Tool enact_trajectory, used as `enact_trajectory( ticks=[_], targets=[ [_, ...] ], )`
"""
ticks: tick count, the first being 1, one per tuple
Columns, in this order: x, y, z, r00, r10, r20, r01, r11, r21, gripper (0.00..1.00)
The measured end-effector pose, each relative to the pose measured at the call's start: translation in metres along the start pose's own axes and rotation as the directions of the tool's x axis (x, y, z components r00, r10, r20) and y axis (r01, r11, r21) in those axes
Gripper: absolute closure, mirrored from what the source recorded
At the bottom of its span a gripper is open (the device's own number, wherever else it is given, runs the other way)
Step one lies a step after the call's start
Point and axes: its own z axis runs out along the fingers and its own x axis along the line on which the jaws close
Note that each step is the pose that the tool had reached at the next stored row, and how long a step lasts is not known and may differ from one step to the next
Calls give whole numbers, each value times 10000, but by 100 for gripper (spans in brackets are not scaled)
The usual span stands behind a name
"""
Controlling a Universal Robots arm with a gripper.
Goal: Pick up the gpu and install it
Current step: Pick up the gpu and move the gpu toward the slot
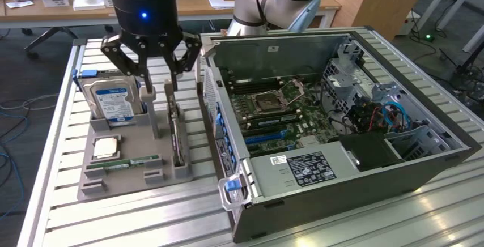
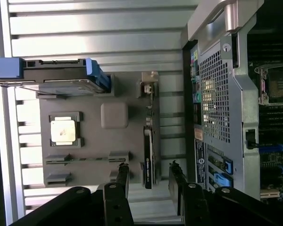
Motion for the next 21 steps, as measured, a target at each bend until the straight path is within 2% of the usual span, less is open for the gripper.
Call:
enact_trajectory(
  ticks=[21],
  targets=[
    [4, -7, 152, 10000, 1, -1, -1, 10000, -7, 53]
  ],
)
